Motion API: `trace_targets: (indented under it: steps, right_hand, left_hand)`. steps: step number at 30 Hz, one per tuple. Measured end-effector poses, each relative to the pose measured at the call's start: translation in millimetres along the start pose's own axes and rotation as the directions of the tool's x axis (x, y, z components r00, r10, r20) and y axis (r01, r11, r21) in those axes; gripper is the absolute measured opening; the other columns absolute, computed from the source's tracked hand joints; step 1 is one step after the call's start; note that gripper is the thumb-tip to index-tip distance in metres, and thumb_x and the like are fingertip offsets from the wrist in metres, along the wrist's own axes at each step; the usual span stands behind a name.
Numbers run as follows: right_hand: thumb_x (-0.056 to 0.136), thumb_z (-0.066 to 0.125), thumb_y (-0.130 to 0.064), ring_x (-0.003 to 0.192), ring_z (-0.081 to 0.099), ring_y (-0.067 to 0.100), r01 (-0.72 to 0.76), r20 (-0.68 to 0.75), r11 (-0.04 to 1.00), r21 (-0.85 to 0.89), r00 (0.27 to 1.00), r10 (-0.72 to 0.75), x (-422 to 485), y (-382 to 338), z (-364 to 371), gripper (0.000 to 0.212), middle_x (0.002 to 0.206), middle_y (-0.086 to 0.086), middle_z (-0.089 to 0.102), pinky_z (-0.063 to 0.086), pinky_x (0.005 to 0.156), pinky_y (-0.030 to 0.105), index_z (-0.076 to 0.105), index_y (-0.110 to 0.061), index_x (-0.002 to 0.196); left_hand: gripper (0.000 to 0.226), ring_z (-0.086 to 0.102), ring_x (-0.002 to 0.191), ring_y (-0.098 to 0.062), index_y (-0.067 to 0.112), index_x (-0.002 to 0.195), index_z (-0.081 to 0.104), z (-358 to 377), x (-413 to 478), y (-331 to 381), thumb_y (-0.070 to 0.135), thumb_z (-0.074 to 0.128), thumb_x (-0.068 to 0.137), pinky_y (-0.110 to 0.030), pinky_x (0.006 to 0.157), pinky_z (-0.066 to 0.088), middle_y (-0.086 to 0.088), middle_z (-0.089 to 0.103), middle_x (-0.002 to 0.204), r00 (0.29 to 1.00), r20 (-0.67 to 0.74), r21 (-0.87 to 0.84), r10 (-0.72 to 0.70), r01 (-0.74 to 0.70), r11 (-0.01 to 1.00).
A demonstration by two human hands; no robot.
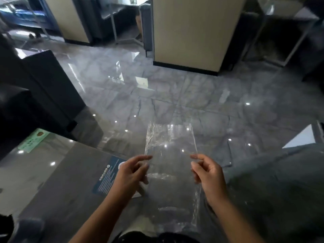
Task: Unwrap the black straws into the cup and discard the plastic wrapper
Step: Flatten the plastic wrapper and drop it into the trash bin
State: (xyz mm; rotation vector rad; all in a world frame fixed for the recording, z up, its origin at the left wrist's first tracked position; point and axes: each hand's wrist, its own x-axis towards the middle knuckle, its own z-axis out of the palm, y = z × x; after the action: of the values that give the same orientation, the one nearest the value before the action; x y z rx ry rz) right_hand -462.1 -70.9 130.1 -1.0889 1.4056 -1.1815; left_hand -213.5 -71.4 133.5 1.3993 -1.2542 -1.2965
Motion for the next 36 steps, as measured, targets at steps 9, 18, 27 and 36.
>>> trace_targets:
  steps: [9,18,27,36]
  right_hand:
    - [0.093,0.062,-0.005,0.049,0.05,0.011,-0.07,-0.14,0.997,0.012,0.988,0.071,64.9,3.4,-31.1,0.023,0.058,-0.001,0.059,0.043,0.046,0.021,0.073,-0.025,0.086]
    - [0.091,0.065,-0.007,0.052,0.053,0.007,-0.163,-0.343,0.986,0.03,0.925,0.163,209.8,-4.1,-41.1,0.023,0.057,-0.004,0.061,0.044,0.046,0.02,0.074,-0.025,0.08]
    - [0.092,0.062,-0.001,0.054,0.06,0.009,-0.174,-0.433,0.981,0.089,0.88,0.195,318.6,-25.9,-58.3,0.017,0.062,0.001,0.067,0.052,0.05,0.021,0.072,-0.013,0.085]
    - [0.092,0.063,-0.004,0.058,0.064,0.012,-0.212,-0.536,0.973,0.092,0.813,0.228,409.2,-16.1,-132.6,0.013,0.064,0.003,0.07,0.055,0.054,0.025,0.07,-0.009,0.084]
  left_hand:
    - [0.02,0.061,0.055,-0.013,0.032,0.102,0.072,34.6,103.2,-4.6,0.017,0.063,0.092,-0.03,0.06,0.056,0.004,0.064,0.065,0.995,0.098,0.039,-0.013,0.01,0.999]
    - [0.017,0.064,0.059,-0.011,0.027,0.089,0.075,68.1,262.2,6.5,0.014,0.064,0.091,-0.025,0.06,0.056,0.001,0.069,0.066,0.968,0.221,0.007,-0.119,0.12,0.993]
    - [0.018,0.062,0.055,-0.009,0.02,0.081,0.075,102.2,416.0,47.8,0.009,0.064,0.09,-0.022,0.055,0.054,0.003,0.067,0.061,0.945,0.301,0.096,-0.13,0.105,0.99]
    - [0.014,0.064,0.058,-0.01,0.018,0.083,0.074,191.3,517.8,73.0,0.012,0.063,0.091,-0.023,0.059,0.054,0.002,0.067,0.063,0.904,0.403,0.165,-0.144,0.083,0.983]
